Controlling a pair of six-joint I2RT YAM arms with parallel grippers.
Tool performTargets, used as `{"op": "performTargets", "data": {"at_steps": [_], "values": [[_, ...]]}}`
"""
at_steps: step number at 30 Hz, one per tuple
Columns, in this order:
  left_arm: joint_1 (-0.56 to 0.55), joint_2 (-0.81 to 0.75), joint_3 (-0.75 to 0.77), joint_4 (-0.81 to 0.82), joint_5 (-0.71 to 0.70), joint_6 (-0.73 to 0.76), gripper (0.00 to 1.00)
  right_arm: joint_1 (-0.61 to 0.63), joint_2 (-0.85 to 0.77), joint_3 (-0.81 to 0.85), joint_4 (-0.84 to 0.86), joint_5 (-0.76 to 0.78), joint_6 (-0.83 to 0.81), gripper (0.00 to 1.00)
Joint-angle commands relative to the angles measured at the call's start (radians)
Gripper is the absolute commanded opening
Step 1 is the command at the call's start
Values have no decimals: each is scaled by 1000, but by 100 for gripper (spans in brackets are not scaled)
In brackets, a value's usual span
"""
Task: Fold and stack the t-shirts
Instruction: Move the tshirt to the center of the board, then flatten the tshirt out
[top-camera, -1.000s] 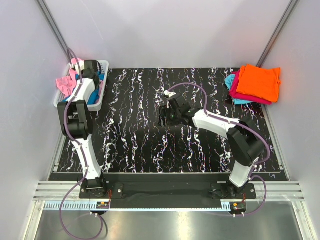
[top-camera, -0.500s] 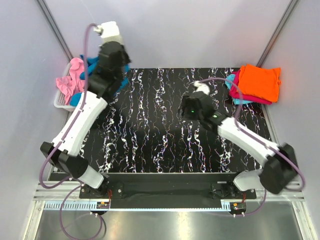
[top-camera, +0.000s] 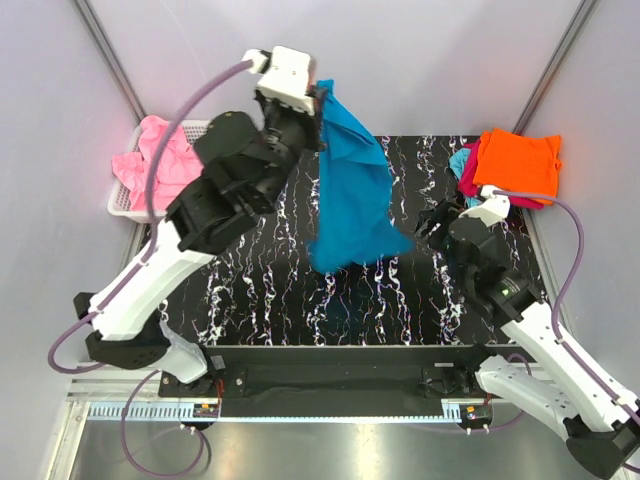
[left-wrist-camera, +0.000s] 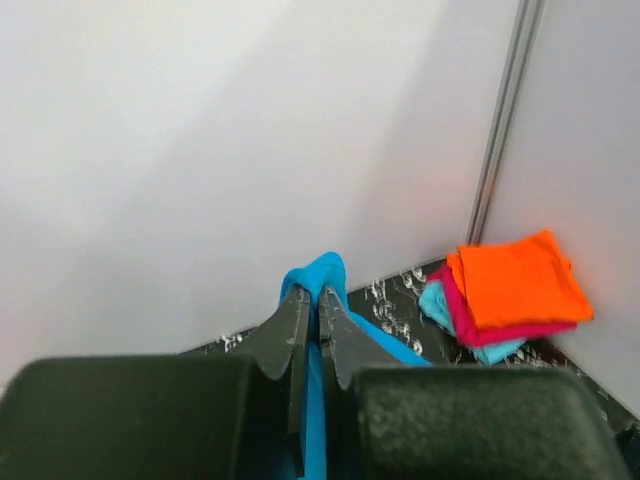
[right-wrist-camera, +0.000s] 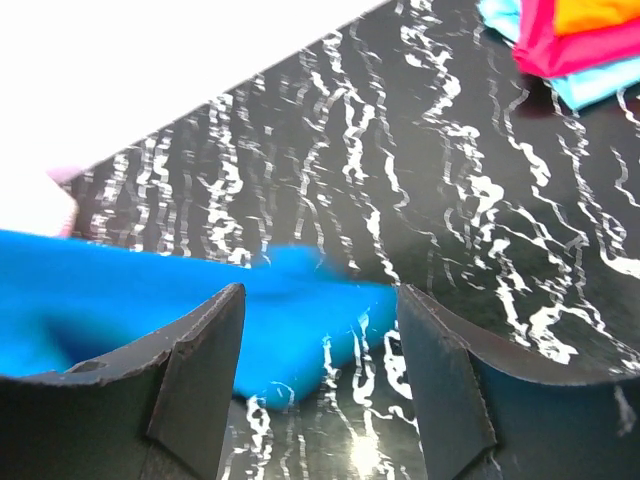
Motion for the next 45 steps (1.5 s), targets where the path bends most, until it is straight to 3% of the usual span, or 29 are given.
{"op": "performTargets", "data": {"at_steps": [1,4,7,9,12,13,15,16,19,20,26,28,32,38,45], "values": [[3,-94,-27,140,-27,63,7,-2,-7,-15,-32,75,22,69],[1,-201,-224,280,-142,80,20,-2,-7,-12,-31,77,10,70],[1,-307,-483,485,-366,122,83,-2,7,-12,-31,66,5,70],[1,-347,-676,643,-536,168,99,-2,24,-10,-29,54,2,71],[1,-392,-841,655,-650,147,99,-2,56,-9,-18,30,-11,71],[3,-396,-862,607,-662,40,99,-2,67,-9,-17,25,-18,71],[3,-409,-884,381,-641,-120,99,-2,108,-2,-12,7,-25,72],[3,-412,-881,224,-611,-286,99,-2,117,-2,-12,-6,-27,72],[3,-403,-865,43,-447,-488,99,-2,154,4,-12,-21,-25,72],[3,-396,-853,24,-328,-511,99,-2,167,5,-12,-24,-25,72],[21,-231,-799,-235,-7,-869,99,-7,194,10,-20,-38,-21,74],[33,-193,-869,-246,78,-996,99,-16,205,22,-47,-70,-21,74],[43,-159,-1023,-180,265,-1114,99,-22,219,24,-104,-133,-36,74],[44,-171,-1170,-102,316,-1170,96,-25,168,-76,-126,-260,-41,73],[44,-110,-1181,-105,404,-1196,91,-27,151,-127,-132,-283,-5,73]]}}
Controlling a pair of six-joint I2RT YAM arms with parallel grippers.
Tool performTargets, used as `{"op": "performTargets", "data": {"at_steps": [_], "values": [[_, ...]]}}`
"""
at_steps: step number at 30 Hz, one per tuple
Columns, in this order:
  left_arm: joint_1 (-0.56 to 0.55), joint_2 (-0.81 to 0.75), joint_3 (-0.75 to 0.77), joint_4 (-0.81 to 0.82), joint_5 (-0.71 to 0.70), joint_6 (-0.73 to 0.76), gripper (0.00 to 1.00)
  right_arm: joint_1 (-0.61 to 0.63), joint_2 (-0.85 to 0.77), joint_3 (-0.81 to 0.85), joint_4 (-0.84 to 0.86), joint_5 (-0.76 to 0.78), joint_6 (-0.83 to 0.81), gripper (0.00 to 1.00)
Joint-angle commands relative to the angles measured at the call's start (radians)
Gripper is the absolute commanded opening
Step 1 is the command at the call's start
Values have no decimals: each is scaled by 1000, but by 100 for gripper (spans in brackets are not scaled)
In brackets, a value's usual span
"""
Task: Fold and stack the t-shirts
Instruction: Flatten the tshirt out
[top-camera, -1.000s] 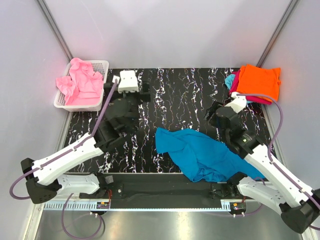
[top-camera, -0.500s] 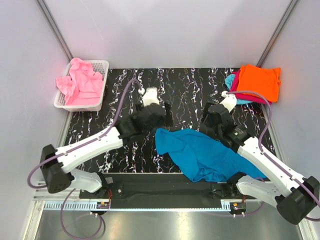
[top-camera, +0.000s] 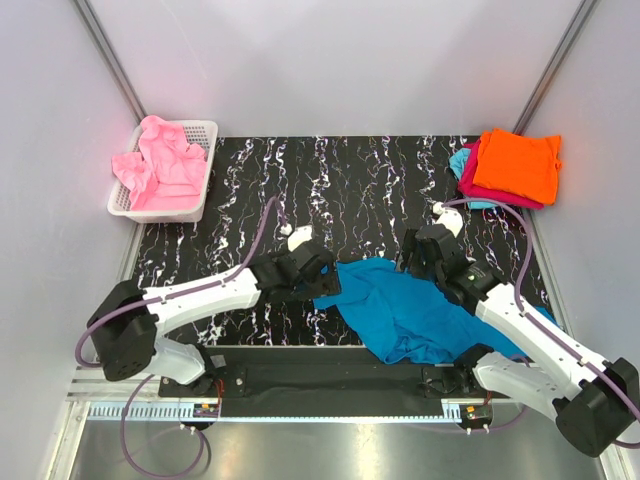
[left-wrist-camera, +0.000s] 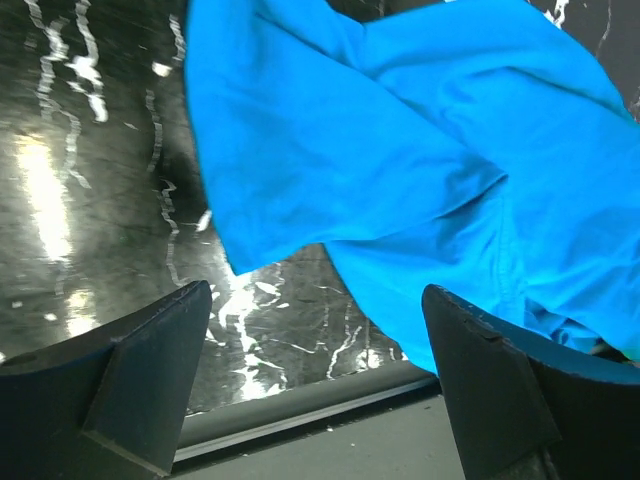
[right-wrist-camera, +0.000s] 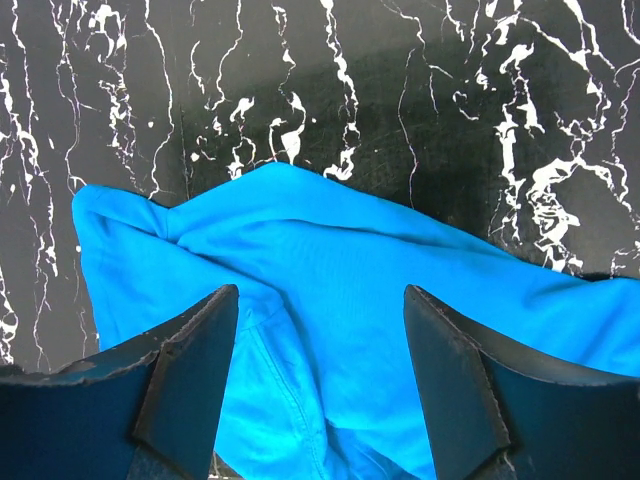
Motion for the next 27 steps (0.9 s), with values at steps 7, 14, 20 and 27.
{"op": "performTargets", "data": {"at_steps": [7,14,20,27], "values": [[2,124,34,57,88,-29,75,-5,6,18,2,-24,22,73],[2,193,56,42,94,-40,58,-5,0,13,4,-22,29,73],[2,224,63,28,92,-48,52,-5,-8,8,0,-14,31,73],[2,252,88,-45,37,-52,59,-5,-13,7,0,-4,32,73]]}}
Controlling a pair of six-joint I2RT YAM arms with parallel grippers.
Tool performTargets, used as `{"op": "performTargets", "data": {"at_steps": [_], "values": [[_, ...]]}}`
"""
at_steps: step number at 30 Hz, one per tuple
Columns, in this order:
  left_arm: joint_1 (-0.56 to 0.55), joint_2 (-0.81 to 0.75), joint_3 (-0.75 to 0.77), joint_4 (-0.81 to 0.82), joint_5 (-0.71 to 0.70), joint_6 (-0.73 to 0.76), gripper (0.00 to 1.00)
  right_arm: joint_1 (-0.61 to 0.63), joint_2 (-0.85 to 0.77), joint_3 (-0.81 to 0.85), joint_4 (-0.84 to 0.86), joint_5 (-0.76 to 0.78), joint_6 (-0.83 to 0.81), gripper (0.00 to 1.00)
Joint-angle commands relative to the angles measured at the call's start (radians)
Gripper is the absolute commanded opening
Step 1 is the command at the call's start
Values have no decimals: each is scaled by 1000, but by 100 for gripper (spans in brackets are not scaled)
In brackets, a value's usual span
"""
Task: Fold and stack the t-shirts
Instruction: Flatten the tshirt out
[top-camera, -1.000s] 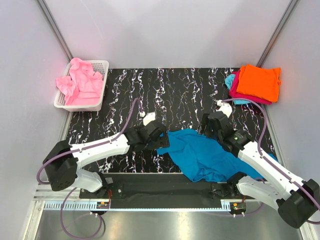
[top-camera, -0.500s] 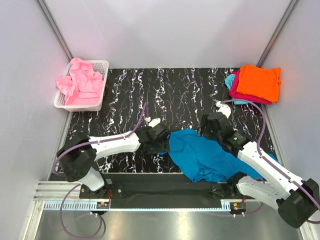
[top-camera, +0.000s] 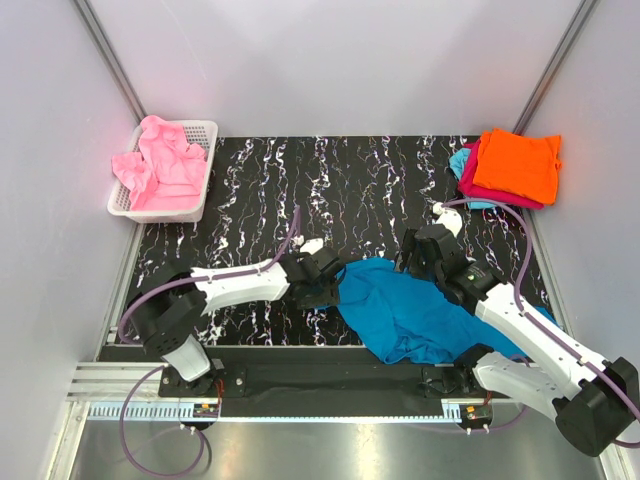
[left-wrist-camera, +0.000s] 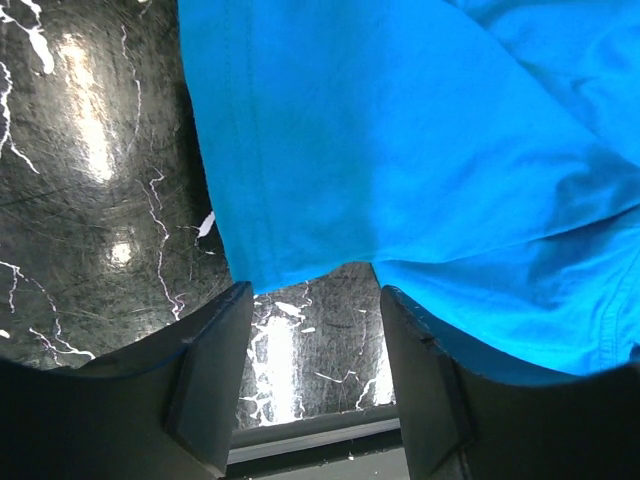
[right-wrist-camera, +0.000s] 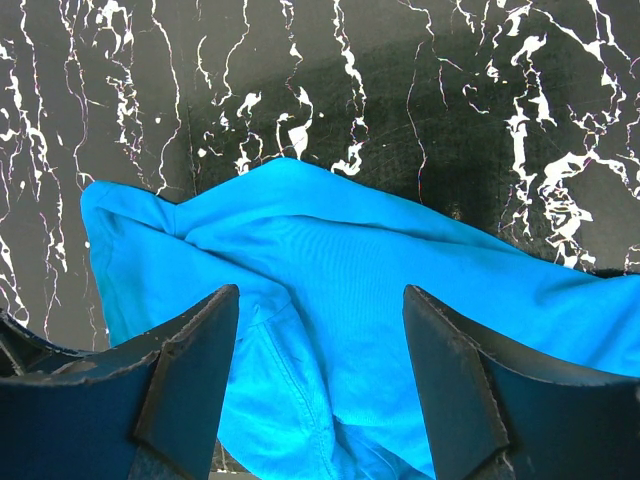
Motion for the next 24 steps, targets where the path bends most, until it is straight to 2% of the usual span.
{"op": "performTargets", "data": {"at_steps": [1,5,13,16,17,20,22,23,24], "values": [[2,25,47,-43,-34,-9,59,-5,-18,8,1,14,13,73],[2,48,50,-61,-54,-15,59,-5,-16,6,0,17,18,73],[1,41,28,-81,-82,-44,49,-5,-4,9,0,21,21,73],[1,54,34,-80,-88,-39,38,-7,7,11,0,21,22,73],[1,56,37,-80,-92,-38,29,-5,7,11,1,20,21,73],[1,64,48,-81,-100,-30,14,-5,5,9,0,20,22,73],[1,65,53,-81,-103,-26,7,-7,5,9,0,22,24,73],[1,65,56,-81,-105,-23,0,-5,4,9,1,21,21,73],[1,67,57,-81,-108,-20,0,-5,4,9,1,21,21,73]]}}
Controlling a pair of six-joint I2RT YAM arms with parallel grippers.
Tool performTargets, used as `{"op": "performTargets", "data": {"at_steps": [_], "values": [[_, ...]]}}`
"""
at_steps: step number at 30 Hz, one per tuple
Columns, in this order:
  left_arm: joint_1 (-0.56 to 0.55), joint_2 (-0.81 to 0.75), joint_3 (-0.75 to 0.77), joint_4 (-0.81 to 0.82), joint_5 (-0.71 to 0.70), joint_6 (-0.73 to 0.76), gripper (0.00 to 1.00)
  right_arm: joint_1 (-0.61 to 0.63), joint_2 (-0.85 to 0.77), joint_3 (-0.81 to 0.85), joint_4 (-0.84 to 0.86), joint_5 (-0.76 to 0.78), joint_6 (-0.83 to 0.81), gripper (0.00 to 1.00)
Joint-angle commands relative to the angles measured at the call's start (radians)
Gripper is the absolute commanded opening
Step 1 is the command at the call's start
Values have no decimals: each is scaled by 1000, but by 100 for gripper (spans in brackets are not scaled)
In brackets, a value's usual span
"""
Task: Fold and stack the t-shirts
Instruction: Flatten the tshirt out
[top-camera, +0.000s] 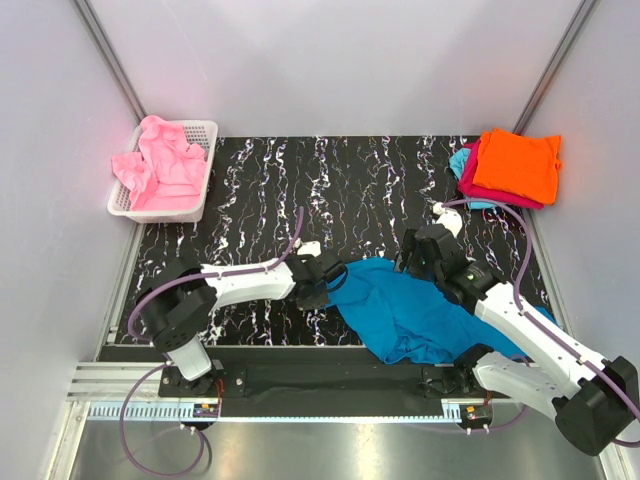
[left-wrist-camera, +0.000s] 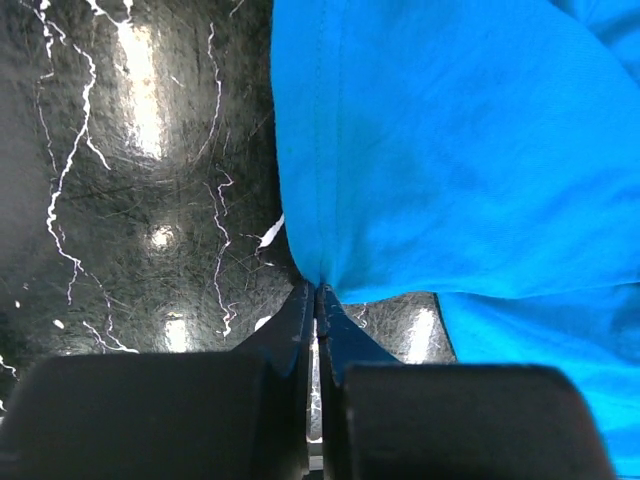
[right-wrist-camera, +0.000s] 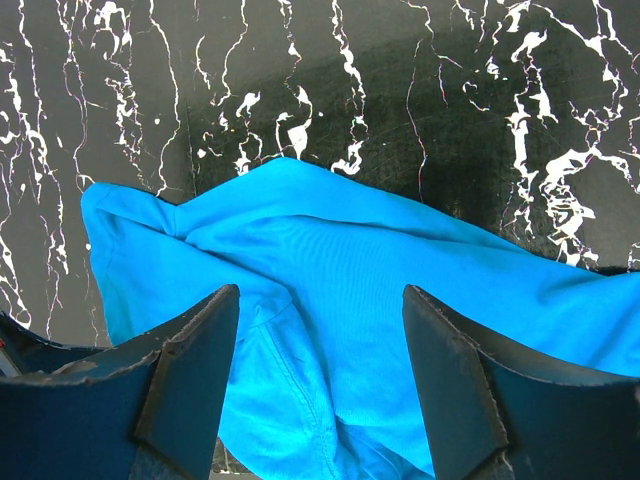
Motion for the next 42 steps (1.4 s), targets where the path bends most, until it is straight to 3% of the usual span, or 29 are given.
{"op": "performTargets", "data": {"at_steps": [1,6,10,15,22,29,42], "values": [[5,8,36,-5,-38,12,0,-7,-3,9,0,20,9,73],[42,-64,84,-101,-141,52,0,-7,-8,9,-5,29,1,73],[146,-162,147,-175,-253,125,0,-7,1,12,-8,39,-6,73],[284,-263,234,-205,-281,253,0,-7,20,23,-9,50,-17,73],[433,-265,311,-225,-294,362,0,-13,77,47,-11,72,-42,74],[502,-275,282,-226,-294,383,0,-57,198,73,-8,78,-71,76],[550,-461,63,-234,-206,350,0,-149,463,147,76,-163,-157,73]]}}
